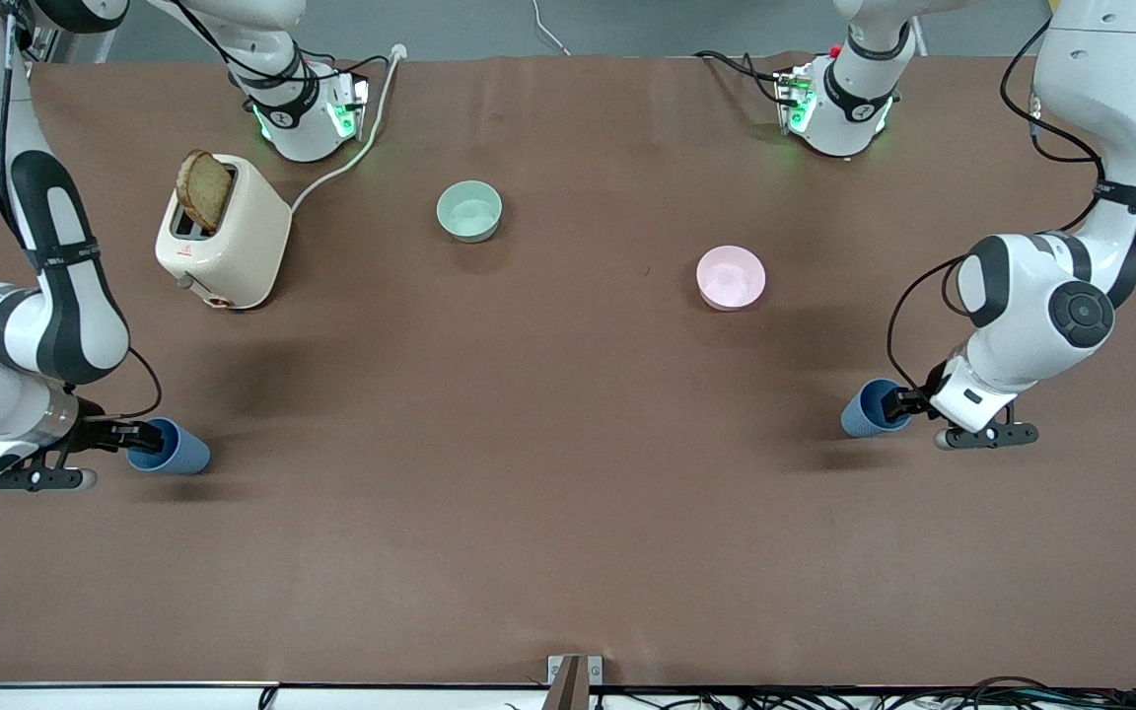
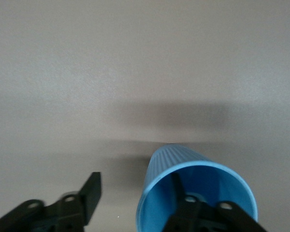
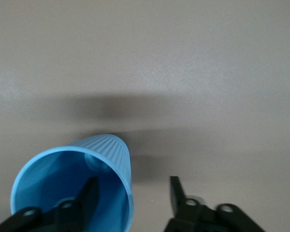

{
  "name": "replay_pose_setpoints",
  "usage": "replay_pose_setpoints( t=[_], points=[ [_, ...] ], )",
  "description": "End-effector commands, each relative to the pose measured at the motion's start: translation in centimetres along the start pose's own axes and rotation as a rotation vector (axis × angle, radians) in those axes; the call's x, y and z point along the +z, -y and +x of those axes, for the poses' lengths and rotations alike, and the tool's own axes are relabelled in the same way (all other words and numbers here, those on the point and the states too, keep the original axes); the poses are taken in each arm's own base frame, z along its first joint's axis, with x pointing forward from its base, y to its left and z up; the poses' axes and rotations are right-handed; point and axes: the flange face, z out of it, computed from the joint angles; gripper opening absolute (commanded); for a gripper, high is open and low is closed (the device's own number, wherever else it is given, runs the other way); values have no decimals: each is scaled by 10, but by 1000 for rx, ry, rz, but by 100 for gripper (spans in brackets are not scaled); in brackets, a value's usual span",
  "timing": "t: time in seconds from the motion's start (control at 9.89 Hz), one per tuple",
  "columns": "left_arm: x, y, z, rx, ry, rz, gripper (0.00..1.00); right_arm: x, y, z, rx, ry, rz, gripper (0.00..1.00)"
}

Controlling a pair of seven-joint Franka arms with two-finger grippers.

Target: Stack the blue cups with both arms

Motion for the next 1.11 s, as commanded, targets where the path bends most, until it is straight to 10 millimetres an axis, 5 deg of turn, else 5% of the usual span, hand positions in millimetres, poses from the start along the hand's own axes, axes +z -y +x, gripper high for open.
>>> replay_pose_setpoints(
  t=[0.0,0.1,0.4,0.61,0.81,1.01],
  points=[
    [23,-4,-9,-6,13,-8,10,-3,0,2,-9,-13,9,0],
    [22,-6,-7,-7,8,-10,0,-3,-2,1,-9,-11,10,0],
    [-8,-9,13,-55,-47,-14,0,-39,5,2,-14,-16,10,0],
    [-37,-80,15,-139,-30,-66,0,-93,14,1,-22,-23,13,1],
    [-73,-194,7,-286,17,-138,0,-152,22,-13,-29,-3,21,1],
    [-70,-304,-29,-401,69,-163,0,-207,33,-37,-12,32,80,1]
  ],
)
